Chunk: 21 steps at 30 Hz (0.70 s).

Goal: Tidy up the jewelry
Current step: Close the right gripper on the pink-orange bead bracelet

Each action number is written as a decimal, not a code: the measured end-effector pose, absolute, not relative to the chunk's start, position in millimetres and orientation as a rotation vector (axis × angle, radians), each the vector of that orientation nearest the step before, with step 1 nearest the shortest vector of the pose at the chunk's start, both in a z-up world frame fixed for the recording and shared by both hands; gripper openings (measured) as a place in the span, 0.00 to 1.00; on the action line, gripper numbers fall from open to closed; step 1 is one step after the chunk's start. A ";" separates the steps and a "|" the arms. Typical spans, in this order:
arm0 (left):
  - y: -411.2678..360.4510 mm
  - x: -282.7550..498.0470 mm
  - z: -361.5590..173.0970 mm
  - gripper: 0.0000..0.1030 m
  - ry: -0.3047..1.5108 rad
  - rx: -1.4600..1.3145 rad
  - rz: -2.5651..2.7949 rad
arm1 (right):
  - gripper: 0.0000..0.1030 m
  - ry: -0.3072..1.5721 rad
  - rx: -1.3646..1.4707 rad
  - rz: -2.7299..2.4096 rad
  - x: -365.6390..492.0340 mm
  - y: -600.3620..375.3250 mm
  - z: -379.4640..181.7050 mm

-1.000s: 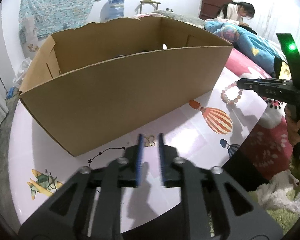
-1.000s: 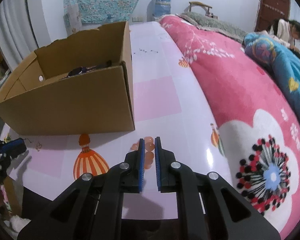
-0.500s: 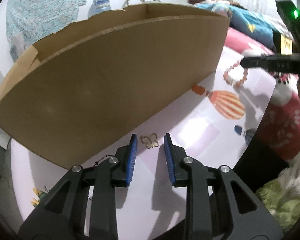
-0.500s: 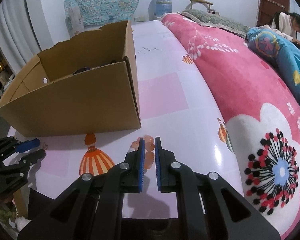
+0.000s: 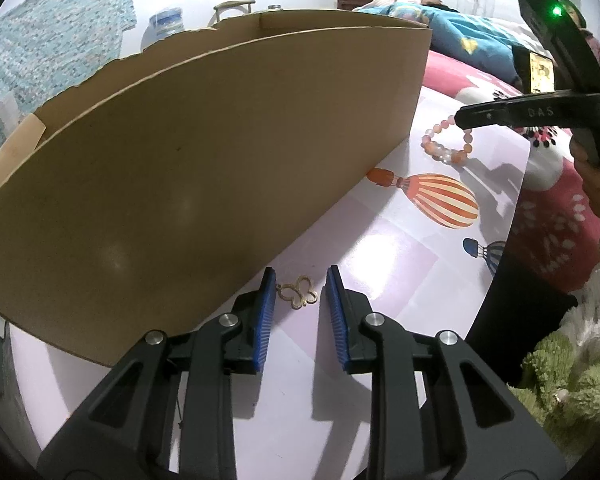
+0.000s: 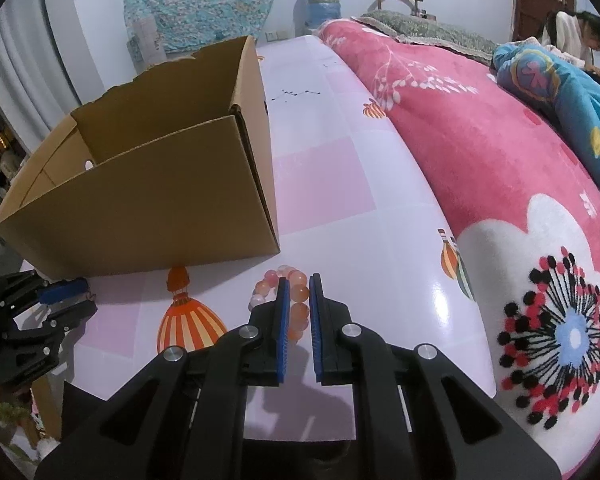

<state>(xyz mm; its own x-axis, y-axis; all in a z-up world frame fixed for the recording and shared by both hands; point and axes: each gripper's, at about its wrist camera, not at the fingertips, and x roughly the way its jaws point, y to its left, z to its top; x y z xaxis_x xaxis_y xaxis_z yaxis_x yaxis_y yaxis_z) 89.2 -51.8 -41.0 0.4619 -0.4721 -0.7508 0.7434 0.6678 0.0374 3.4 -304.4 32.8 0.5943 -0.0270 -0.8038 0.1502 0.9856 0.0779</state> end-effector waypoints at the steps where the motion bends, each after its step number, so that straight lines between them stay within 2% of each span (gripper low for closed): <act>1: -51.6 87.2 -40.9 0.21 0.780 0.390 -0.772 | 0.10 0.930 0.146 -0.103 3.9 -304.7 32.7; 9: -57.8 85.1 -40.7 0.15 0.767 0.395 -0.765 | 0.10 0.936 0.154 -0.098 6.8 -304.9 31.6; 21: -56.8 78.7 -40.8 0.14 0.757 0.383 -0.725 | 0.10 0.918 0.148 -0.096 5.2 -300.1 38.4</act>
